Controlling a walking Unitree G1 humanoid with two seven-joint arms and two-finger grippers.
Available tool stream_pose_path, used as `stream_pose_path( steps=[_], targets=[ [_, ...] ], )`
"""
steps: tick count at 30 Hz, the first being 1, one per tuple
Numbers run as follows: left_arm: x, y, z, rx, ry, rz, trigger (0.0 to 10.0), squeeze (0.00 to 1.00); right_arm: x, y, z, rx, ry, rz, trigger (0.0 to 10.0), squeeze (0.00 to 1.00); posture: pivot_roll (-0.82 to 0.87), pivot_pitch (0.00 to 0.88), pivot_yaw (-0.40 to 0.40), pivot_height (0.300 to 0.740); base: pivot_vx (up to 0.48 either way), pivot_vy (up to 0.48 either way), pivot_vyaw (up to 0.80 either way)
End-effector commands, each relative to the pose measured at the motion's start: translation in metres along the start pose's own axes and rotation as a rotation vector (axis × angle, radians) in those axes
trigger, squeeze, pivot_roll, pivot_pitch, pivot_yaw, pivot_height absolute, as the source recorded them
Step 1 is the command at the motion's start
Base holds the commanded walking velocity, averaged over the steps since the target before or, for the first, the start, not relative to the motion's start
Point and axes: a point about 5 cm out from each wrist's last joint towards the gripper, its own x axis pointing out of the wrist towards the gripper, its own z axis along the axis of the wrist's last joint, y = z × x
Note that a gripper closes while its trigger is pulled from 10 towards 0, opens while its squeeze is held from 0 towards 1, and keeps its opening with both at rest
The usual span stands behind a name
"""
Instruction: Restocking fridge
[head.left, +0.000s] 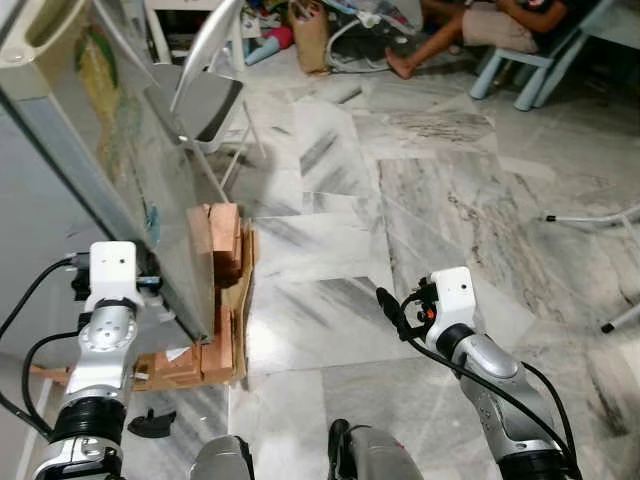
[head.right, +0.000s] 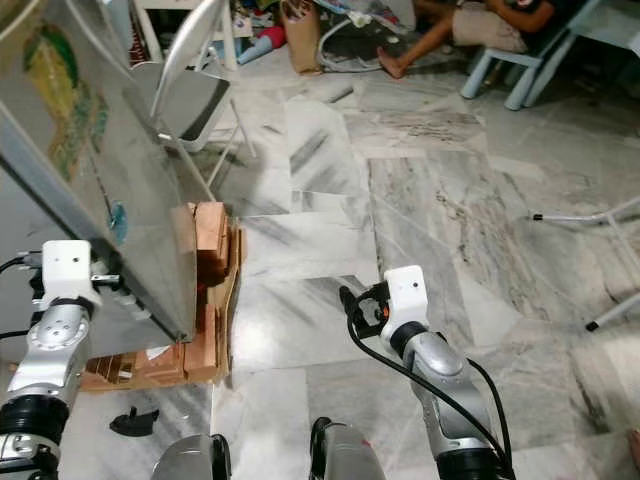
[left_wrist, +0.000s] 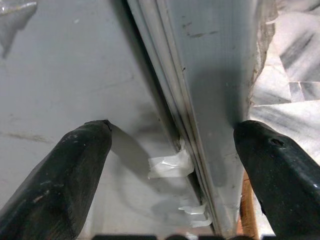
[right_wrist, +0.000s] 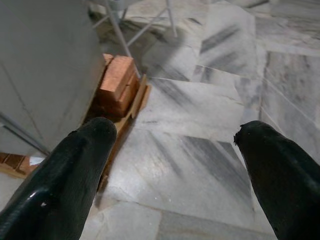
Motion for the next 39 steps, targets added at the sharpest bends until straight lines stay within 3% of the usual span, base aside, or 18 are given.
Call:
stream_pose_path(
  steps=[1,6,12,21,30,33,34,35,36,37,38,39],
  targets=[
    [0.007,-0.005,0.018,-0.027,-0.064,-0.013,10.0,0.0,-0.001,-0.001,-0.003,-0.006,0.018,0.003,10.0,0.0,-0.06,0.117,-0.051,0.74,0.0,0.0,0.0],
    [0.01,-0.028,0.039,-0.064,-0.139,-0.128,10.0,0.0,-0.001,-0.002,-0.004,-0.005,0.019,-0.006,10.0,0.0,-0.07,0.118,-0.048,0.74,0.0,0.0,0.0],
    [0.007,-0.045,0.054,-0.086,-0.198,-0.208,10.0,0.0,0.0,-0.002,-0.005,-0.001,0.02,-0.007,10.0,0.0,-0.06,0.121,-0.046,0.74,0.0,0.0,0.0],
    [0.01,-0.05,0.066,-0.091,-0.238,-0.23,10.0,0.0,0.002,-0.001,-0.005,0.002,0.023,0.0,10.0,0.0,-0.06,0.12,-0.046,0.74,0.0,0.0,0.0],
    [0.017,-0.068,0.091,-0.102,-0.288,-0.283,10.0,0.0,0.003,0.0,-0.004,0.001,0.02,-0.002,10.0,0.0,-0.06,0.12,-0.042,0.74,0.0,0.0,0.0],
    [0.019,-0.084,0.109,-0.117,-0.315,-0.342,10.0,0.0,0.003,0.0,-0.004,-0.002,0.024,0.0,10.0,0.0,-0.06,0.115,-0.042,0.74,0.0,0.0,0.0],
    [0.014,-0.109,0.129,-0.069,-0.373,-0.454,10.0,0.0,0.003,0.002,-0.005,-0.003,0.039,0.02,10.0,0.0,-0.06,0.113,-0.044,0.74,0.0,0.0,0.0],
    [0.009,-0.122,0.139,-0.033,-0.407,-0.521,10.0,0.0,0.003,0.003,-0.006,-0.002,0.051,0.036,10.0,0.0,-0.06,0.109,-0.043,0.74,0.0,0.0,0.0],
    [0.009,-0.122,0.139,-0.033,-0.407,-0.521,10.0,0.0,0.003,0.003,-0.006,-0.002,0.051,0.036,10.0,0.0,-0.06,0.109,-0.043,0.74,0.0,0.0,0.0],
    [-0.008,-0.152,0.156,-0.009,-0.467,-0.669,10.0,0.0,0.002,0.008,-0.009,-0.007,0.077,0.084,10.0,0.0,-0.06,0.104,-0.037,0.74,0.0,0.0,0.0],
    [-0.018,-0.166,0.165,-0.01,-0.495,-0.743,10.0,0.0,0.002,0.01,-0.011,-0.012,0.09,0.11,10.0,0.0,-0.06,0.104,-0.037,0.74,0.0,0.0,0.0],
    [-0.04,-0.188,0.177,-0.024,-0.548,-0.857,10.0,0.0,0.001,0.014,-0.013,-0.016,0.108,0.151,10.0,0.0,-0.06,0.1,-0.035,0.74,0.0,0.0,0.0]
  ],
)
